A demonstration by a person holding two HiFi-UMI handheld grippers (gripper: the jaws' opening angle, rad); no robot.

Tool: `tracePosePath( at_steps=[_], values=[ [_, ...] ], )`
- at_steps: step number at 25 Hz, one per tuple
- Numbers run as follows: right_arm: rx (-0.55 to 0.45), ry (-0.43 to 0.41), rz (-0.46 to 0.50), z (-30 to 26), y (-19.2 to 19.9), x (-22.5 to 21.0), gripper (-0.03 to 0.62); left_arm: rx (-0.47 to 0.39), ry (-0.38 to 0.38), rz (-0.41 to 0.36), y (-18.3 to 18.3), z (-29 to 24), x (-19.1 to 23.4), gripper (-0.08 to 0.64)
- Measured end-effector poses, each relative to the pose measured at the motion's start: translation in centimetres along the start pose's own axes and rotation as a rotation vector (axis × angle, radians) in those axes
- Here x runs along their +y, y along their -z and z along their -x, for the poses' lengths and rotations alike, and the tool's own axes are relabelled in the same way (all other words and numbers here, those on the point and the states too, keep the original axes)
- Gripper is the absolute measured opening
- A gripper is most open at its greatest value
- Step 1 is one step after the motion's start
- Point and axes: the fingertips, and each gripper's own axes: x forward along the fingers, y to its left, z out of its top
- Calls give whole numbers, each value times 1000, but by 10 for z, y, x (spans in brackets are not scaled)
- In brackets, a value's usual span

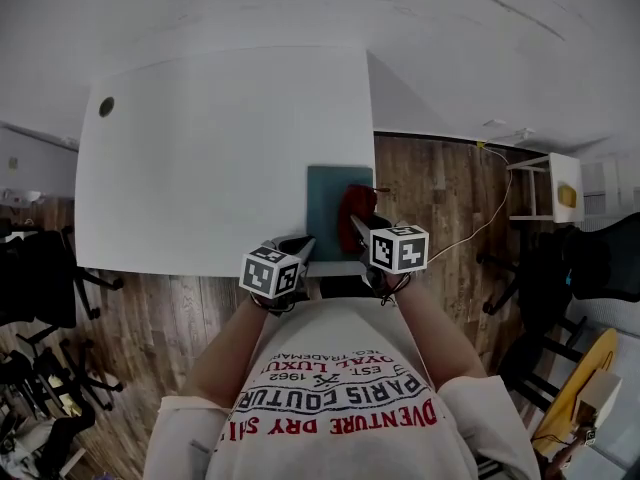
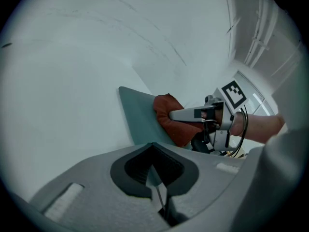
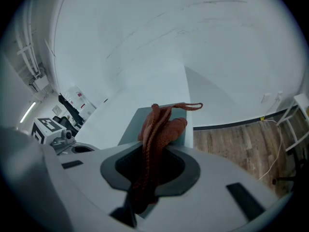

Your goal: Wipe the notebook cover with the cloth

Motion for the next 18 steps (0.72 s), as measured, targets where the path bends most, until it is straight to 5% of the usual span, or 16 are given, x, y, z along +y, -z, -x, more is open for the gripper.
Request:
tracePosePath(
  at_steps=[12,18],
  values=[
    [-4,151,-47,43,12,-51,79,-2,-4,-3,0,-1,0,9],
    [-16,154,9,58,6,-31,77,0,-4,0,0,-3,-3,9]
  ],
)
